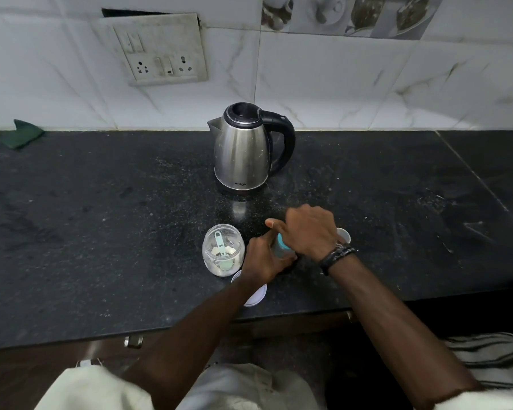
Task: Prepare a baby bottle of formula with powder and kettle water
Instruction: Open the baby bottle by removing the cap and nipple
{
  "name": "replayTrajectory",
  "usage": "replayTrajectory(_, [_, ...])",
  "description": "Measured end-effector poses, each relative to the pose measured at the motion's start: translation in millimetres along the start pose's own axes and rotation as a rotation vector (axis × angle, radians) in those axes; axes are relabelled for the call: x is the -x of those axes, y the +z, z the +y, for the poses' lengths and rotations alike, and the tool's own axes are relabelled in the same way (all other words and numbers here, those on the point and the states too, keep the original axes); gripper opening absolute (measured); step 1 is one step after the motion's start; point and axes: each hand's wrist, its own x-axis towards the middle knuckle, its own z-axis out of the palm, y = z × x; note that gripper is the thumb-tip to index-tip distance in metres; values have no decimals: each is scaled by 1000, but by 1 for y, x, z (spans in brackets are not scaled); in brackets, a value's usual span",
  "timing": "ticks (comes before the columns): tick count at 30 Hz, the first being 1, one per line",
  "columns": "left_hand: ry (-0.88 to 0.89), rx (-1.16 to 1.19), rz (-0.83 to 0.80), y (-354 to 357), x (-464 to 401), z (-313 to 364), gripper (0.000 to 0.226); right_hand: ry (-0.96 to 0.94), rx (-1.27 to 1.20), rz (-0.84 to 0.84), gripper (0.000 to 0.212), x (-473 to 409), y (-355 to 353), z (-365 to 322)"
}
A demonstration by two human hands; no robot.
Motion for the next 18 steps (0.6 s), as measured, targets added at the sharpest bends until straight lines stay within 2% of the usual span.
replayTrajectory(2, [-19, -23, -12, -1, -1, 1, 59, 17, -15, -43, 60, -1, 2, -6])
replayTrajectory(5, [-26, -9, -5, 0, -1, 0, 50, -31, -12, -60, 39, -3, 3, -5])
replayTrajectory(7, [-19, 6, -5, -1, -1, 0, 49, -81, -3, -64, 32, -3, 1, -1])
replayTrajectory(13, [0, 45, -16, -1, 1, 0, 59, -188, -115, -74, 49, -1, 2, 22])
replayTrajectory(18, [11, 65, -6, 1, 2, -3, 60, -70, -351, -62, 42, 11, 0, 54])
